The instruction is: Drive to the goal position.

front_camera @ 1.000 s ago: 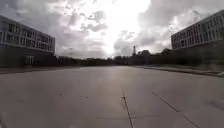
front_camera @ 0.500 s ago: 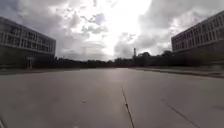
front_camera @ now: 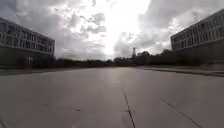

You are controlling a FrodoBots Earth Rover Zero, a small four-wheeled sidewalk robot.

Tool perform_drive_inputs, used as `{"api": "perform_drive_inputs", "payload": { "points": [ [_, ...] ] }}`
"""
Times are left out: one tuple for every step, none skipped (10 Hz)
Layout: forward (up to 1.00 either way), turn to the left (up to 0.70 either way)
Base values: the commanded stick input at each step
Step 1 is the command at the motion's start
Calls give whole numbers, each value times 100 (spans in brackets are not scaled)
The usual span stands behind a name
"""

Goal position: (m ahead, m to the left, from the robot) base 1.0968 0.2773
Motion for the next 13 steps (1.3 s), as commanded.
{"api": "perform_drive_inputs", "payload": {
  "points": [
    [70,0],
    [70,0],
    [70,0],
    [70,0],
    [70,0],
    [70,0],
    [70,0],
    [70,0],
    [70,0],
    [70,0],
    [70,0],
    [70,0],
    [70,0]
  ]
}}
